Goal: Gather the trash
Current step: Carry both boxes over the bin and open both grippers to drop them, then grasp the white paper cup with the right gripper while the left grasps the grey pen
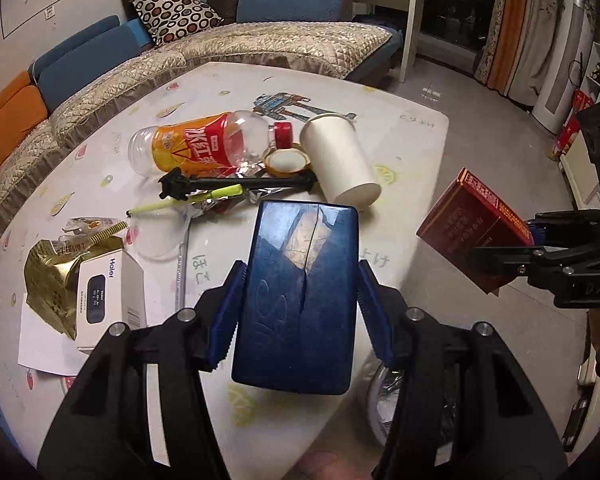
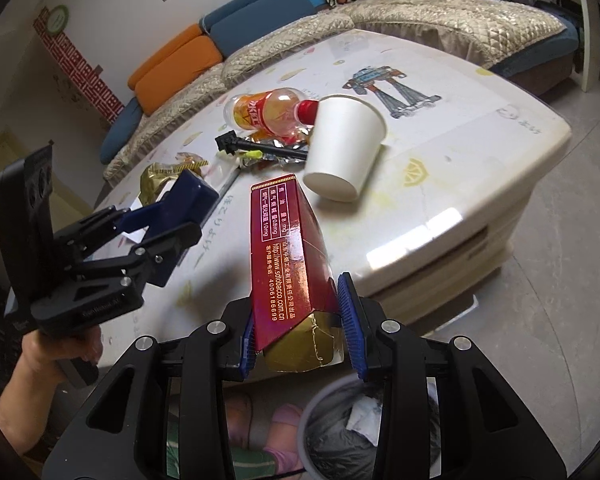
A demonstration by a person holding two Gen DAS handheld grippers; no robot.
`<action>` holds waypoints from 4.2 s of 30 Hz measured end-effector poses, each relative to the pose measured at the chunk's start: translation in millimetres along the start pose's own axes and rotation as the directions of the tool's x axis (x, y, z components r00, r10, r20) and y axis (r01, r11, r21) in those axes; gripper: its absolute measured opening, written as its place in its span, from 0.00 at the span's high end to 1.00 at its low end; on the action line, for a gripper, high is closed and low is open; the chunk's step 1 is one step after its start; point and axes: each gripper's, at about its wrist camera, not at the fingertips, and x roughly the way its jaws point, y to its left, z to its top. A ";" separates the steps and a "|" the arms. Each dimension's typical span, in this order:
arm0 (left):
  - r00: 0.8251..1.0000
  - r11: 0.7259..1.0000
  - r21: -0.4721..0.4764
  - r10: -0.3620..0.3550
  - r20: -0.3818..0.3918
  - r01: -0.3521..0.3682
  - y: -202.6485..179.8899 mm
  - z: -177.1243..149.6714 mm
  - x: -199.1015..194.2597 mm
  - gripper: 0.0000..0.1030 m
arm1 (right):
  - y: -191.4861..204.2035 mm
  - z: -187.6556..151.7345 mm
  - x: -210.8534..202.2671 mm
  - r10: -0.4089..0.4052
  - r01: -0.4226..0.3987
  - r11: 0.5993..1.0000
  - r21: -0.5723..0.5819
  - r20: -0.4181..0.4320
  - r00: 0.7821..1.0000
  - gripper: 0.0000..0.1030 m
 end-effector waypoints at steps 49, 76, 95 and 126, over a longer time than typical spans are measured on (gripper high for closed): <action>0.861 0.967 0.133 -0.124 -0.494 0.215 -155.7 -165.4 160.4 0.30 | -155.6 -229.9 96.8 -0.073 0.227 0.914 0.337 -0.414 0.907 0.39; 0.995 0.996 -0.056 -0.074 -0.069 0.070 -19.9 -28.1 9.1 0.07 | -51.9 -33.0 -14.4 -0.044 0.040 0.992 0.120 0.035 0.998 0.18; 0.978 0.971 -0.164 0.150 -0.148 -0.174 84.1 12.2 67.0 0.10 | 8.5 104.2 96.6 -0.213 0.215 0.976 0.022 -0.058 0.975 0.14; 0.981 0.960 -0.257 0.070 -0.183 -0.116 89.3 11.0 70.2 0.94 | -18.3 110.7 69.2 -0.239 0.242 0.969 0.057 -0.062 0.969 0.41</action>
